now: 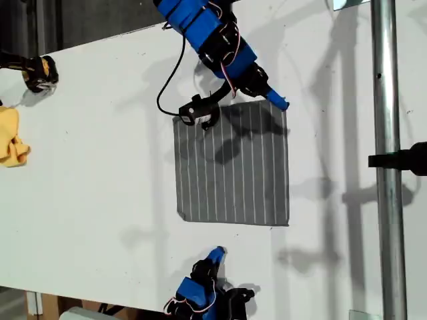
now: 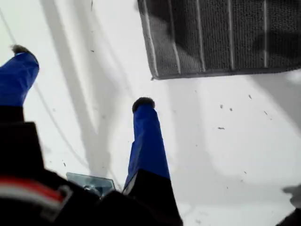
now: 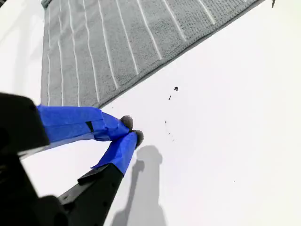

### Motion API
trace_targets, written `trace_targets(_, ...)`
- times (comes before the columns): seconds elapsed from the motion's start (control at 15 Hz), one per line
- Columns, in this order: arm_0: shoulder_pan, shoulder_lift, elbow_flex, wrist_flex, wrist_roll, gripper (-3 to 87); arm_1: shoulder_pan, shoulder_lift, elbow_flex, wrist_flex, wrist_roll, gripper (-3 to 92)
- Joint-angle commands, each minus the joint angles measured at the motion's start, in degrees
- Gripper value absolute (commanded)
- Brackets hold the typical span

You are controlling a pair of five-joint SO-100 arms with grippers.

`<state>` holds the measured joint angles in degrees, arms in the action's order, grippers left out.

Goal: Grasp corners of a towel and fold twice.

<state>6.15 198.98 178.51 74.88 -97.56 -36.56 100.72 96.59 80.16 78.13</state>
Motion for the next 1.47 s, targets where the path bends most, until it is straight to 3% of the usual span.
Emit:
trace_targets(0.0,0.26,0.26,0.18,-0.18,-0.62,-1.0,-0.79,-1.76,-3.60,1.76,0.70,43.4)
trace_targets(1.27,1.41,0.26,0.18,-0.09,-2.46,-1.0,0.70,-29.44,-4.04,-7.65,2.64,35.6)
trace_targets(1.4,1.76,0.26,0.18,-0.09,-2.90,-1.1,1.76,-29.62,-3.34,-8.26,2.99,23.9)
